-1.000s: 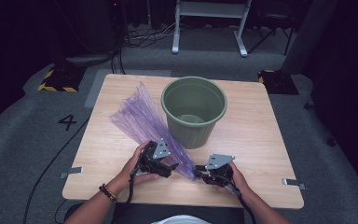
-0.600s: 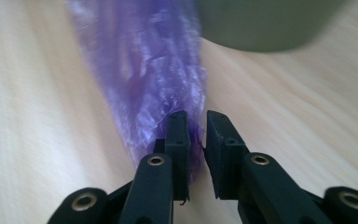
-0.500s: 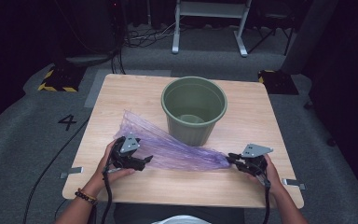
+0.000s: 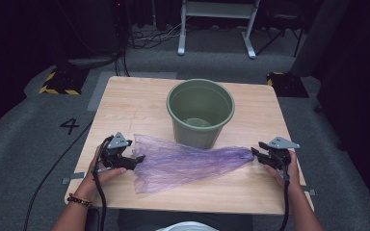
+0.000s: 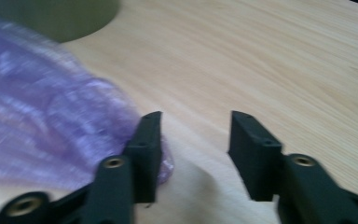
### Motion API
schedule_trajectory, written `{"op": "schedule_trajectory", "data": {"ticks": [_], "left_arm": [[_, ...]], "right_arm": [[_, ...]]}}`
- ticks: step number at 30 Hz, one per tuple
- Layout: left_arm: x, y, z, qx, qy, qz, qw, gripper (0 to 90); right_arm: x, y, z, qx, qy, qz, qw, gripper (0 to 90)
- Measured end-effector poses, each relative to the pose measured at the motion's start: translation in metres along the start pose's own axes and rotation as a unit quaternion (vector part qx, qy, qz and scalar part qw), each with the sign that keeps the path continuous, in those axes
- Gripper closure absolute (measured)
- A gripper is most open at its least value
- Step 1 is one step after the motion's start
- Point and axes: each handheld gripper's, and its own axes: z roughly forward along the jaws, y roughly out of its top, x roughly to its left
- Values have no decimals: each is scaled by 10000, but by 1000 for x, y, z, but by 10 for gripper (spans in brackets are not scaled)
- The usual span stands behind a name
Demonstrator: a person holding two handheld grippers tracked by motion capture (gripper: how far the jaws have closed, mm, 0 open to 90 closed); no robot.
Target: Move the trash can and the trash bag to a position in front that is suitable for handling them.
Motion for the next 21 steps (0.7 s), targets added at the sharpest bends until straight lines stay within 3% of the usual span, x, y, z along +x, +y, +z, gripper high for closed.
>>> {"op": "schedule_trajectory", "data": {"ticks": [4, 5, 6, 10, 12, 13, 14, 16, 17, 18, 19, 20, 21], "left_arm": [[0, -1, 6, 73, -283, -27, 9996, 202], [-1, -1, 8, 117, -374, 56, 9992, 222], [-2, -1, 9, 133, -422, 77, 9990, 239], [-9, -2, 14, 305, -429, 313, 9981, 289], [-13, -4, 18, 485, -442, 445, 9969, 307], [-16, -6, 21, 595, -427, 516, 9960, 315], [-16, -6, 21, 595, -427, 516, 9960, 315], [-19, -6, 22, 600, -457, 526, 9958, 320], [-19, -6, 22, 600, -457, 526, 9958, 324], [-19, -6, 22, 602, -471, 545, 9956, 324], [-21, -6, 23, 612, -508, 560, 9953, 331], [-22, -6, 23, 613, -506, 601, 9950, 334], [-26, -6, 23, 631, -559, 685, 9941, 335]], "right_arm": [[-7, 2, -3, -144, -375, 483, 9980, 342], [-7, 3, -5, -175, -438, 535, 9975, 341], [-7, 5, -11, -372, -462, 624, 9963, 301], [-3, 10, -23, -566, -508, 667, 9949, 300], [4, 13, -31, -590, -421, 697, 9949, 331], [13, 13, -37, -534, -331, 559, 9965, 363], [13, 13, -37, -534, -331, 559, 9965, 363], [27, 10, -37, -383, 209, 445, 9981, 527], [27, 10, -37, -383, 209, 445, 9981, 527], [33, 9, -35, -259, 355, 261, 9987, 611], [38, 8, -32, -155, 428, 98, 9989, 632], [45, 6, -26, 27, 633, 34, 9980, 701], [46, 5, -22, 100, 625, -2, 9980, 710]]}}
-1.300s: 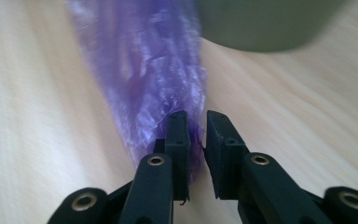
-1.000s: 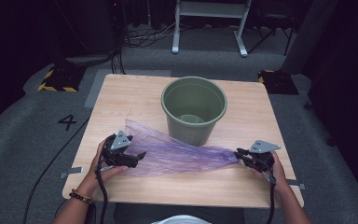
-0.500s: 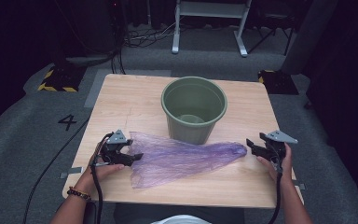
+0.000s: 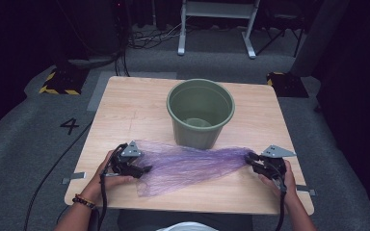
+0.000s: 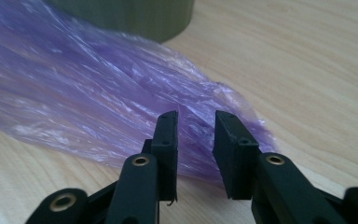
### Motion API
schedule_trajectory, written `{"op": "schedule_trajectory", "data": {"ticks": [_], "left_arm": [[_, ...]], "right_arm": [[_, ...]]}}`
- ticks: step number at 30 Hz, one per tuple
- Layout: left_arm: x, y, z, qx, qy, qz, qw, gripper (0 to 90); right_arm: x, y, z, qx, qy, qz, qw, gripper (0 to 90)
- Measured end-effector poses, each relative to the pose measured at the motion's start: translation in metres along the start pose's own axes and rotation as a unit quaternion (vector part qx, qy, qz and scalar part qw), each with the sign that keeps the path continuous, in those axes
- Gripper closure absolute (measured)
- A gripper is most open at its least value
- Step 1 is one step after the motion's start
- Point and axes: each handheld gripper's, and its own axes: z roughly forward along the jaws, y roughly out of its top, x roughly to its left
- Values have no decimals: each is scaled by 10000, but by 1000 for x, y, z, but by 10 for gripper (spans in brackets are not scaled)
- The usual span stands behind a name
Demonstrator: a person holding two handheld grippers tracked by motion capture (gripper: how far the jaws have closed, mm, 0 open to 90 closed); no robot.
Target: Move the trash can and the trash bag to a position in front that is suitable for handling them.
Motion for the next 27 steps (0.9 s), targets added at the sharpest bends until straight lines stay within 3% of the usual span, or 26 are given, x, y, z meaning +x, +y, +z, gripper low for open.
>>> {"op": "schedule_trajectory", "data": {"ticks": [5, 11, 12, 15, 17, 20, 24, 27], "left_arm": [[-5, 2, 2, -11, -75, 96, 9999, 331], [-8, 4, 4, -11, -210, 118, 9997, 229], [-7, 4, 1, -84, -215, 60, 9997, 167], [-5, 3, -5, -198, -195, 24, 9996, 160], [-2, 2, -12, -261, -109, -1, 9996, 162], [4, -3, -21, -267, 47, -51, 9996, 168], [11, -6, -22, -199, 218, -164, 9994, 171], [14, -7, -21, -170, 279, -238, 9992, 171]], "right_arm": [[-5, -4, 13, 199, -140, -1, 9997, 725], [-21, -9, 22, 317, -505, 78, 9982, 718], [-26, -9, 24, 279, -571, 105, 9979, 718], [-32, -8, 26, 305, -701, 180, 9969, 706], [-40, -7, 28, 318, -901, 150, 9953, 695], [-57, -2, 33, 376, -1072, 365, 9929, 680], [-66, 2, 39, 411, -1227, 417, 9907, 660], [-70, 4, 42, 430, -1394, 299, 9889, 630]]}}
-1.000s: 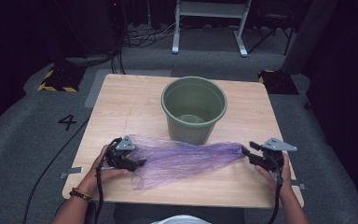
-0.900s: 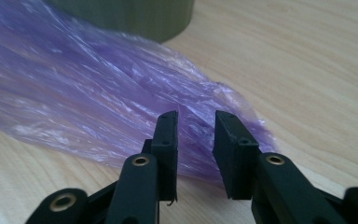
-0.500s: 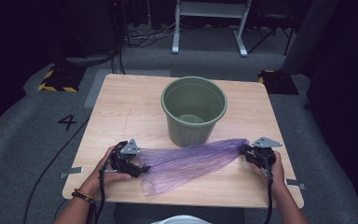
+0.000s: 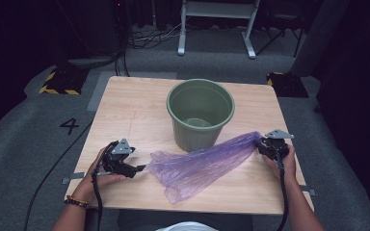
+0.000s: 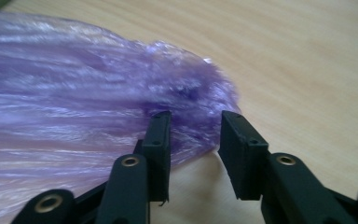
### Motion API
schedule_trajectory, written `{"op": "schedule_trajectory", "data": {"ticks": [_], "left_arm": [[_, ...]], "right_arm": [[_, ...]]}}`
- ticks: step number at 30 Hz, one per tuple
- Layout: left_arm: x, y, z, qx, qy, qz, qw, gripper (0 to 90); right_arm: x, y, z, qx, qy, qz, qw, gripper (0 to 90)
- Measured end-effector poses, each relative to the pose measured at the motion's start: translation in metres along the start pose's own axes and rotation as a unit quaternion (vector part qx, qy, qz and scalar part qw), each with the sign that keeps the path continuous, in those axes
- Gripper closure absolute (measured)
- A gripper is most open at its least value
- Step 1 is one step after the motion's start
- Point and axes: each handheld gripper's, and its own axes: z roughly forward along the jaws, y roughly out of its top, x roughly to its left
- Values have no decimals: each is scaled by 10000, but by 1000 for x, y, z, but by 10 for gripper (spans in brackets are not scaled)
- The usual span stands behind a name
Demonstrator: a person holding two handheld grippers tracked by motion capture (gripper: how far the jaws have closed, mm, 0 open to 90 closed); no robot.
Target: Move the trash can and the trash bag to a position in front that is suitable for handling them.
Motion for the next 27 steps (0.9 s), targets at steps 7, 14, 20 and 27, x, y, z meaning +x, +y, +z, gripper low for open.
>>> {"op": "schedule_trajectory", "data": {"ticks": [7, 14, 20, 27], "left_arm": [[-1, 5, 14, -50, -43, -123, 9999, 181], [-16, 13, 24, -43, -324, 168, 9993, 223], [-33, 18, 37, 123, -592, 470, 9971, 230], [-53, 25, 45, 106, -716, 659, 9952, 230]], "right_arm": [[-5, 8, -8, -558, 179, 585, 9966, 392], [6, 7, -31, -675, 732, 1233, 9874, 328], [28, 9, -32, -563, 1051, 1189, 9857, 265], [49, 16, -16, -319, 999, 881, 9906, 226]]}}
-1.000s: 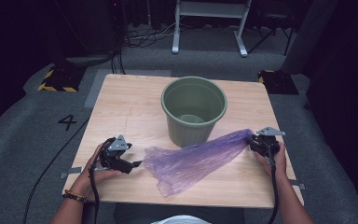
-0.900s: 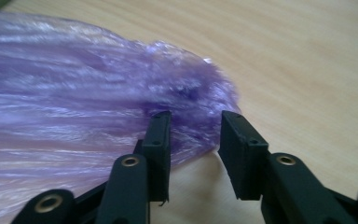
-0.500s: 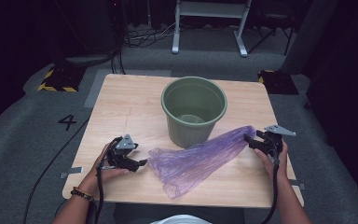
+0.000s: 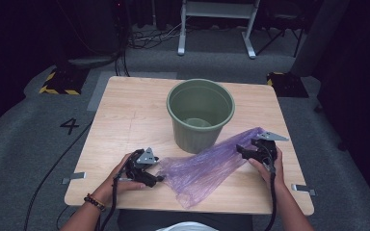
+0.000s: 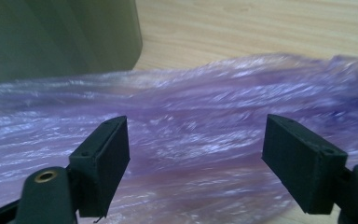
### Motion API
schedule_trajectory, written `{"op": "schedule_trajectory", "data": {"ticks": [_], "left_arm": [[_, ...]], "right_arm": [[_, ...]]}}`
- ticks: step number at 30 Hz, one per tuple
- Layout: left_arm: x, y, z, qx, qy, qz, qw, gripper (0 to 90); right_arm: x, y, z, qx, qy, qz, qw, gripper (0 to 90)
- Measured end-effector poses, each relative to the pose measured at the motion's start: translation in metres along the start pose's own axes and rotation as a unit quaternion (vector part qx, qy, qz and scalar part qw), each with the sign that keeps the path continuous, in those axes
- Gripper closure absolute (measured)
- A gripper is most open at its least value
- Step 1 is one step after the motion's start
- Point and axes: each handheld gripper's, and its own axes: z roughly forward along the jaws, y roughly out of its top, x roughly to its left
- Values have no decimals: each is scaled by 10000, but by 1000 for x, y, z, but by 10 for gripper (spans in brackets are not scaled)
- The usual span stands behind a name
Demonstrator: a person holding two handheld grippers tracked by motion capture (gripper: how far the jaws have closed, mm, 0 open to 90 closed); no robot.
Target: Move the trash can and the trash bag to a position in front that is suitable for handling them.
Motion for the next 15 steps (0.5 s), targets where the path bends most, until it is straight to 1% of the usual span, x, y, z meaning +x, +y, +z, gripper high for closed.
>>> {"op": "schedule_trajectory", "data": {"ticks": [1, 2, 4, 5, 6, 7, 8, 10, 11, 13, 14, 15], "left_arm": [[0, 0, 0, 0, 0, 0, 10000, 228], [-2, 1, 2, -43, 9, -35, 10000, 228], [-4, 2, 4, -31, 27, -43, 10000, 194], [-5, 3, 6, -32, 26, -38, 10000, 182], [-6, 4, 6, -22, 37, -58, 10000, 163], [-7, 5, 8, -23, 61, -93, 9999, 163], [-8, 6, 8, 4, 58, -81, 10000, 154], [-10, 7, 10, 11, 93, -63, 9999, 145], [-10, 7, 10, 1, 90, -62, 9999, 142], [-9, 6, 9, 18, 74, -48, 10000, 142], [-9, 6, 9, 18, 74, -48, 10000, 142], [-8, 5, 8, 6, 53, -41, 10000, 142]], "right_arm": [[0, 0, 0, 0, 0, 0, 10000, 226], [1, 0, 3, 54, -77, -18, 10000, 220], [3, -1, 11, 211, -145, 16, 9997, 211], [4, -3, 15, 321, -213, 3, 9993, 211], [5, -5, 22, 445, -358, 7, 9984, 209], [5, -5, 22, 445, -358, 7, 9984, 209], [5, -4, 23, 452, -418, -27, 9981, 213], [4, -3, 25, 460, -487, 10, 9978, 220], [5, -3, 25, 511, -559, -154, 9970, 222], [3, -3, 26, 459, -474, -203, 9976, 265], [3, -3, 26, 459, -474, -203, 9976, 265], [2, -3, 26, 432, -400, -267, 9979, 317]]}}
